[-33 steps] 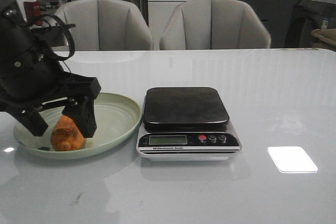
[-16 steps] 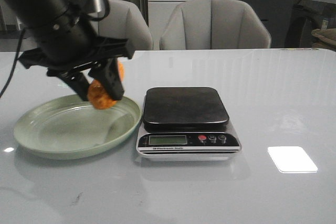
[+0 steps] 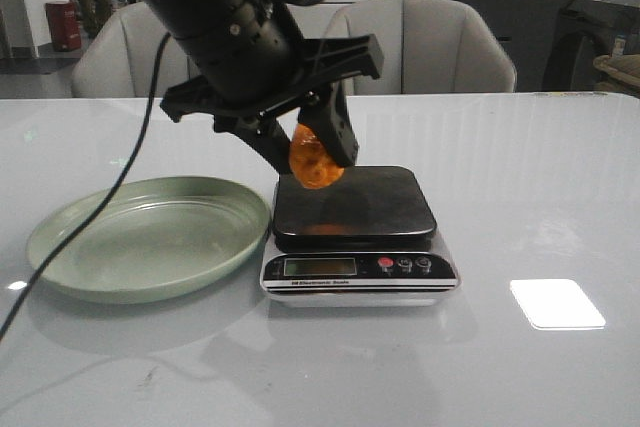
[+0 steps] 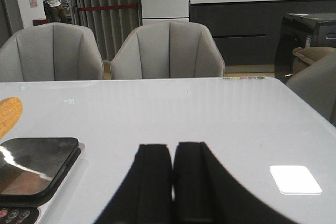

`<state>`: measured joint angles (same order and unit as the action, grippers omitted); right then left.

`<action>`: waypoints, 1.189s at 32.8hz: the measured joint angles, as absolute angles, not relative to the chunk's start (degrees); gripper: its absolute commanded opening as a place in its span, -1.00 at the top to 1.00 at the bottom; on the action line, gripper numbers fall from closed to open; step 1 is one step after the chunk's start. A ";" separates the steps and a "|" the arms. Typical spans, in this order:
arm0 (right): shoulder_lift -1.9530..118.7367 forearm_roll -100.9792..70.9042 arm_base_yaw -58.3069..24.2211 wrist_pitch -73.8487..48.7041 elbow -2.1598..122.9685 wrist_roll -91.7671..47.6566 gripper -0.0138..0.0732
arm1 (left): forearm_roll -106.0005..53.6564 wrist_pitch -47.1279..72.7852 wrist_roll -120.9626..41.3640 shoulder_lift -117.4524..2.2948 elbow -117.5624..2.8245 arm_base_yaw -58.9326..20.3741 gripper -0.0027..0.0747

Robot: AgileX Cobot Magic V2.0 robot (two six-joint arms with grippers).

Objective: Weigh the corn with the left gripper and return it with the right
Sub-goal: 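Lift the corn with the left gripper and lower it onto the scale, then open the left gripper and raise it away from the scale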

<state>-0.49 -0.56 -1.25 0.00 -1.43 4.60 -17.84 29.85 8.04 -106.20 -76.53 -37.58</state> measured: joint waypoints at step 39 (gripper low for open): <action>-0.49 -0.56 -1.25 0.00 -1.43 4.60 0.30 | -14.04 36.30 5.27 -90.39 -72.54 -39.03 -0.12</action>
<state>-0.49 -0.56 -1.25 0.00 -1.43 4.60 -14.04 36.30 5.27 -90.39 -72.54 -39.03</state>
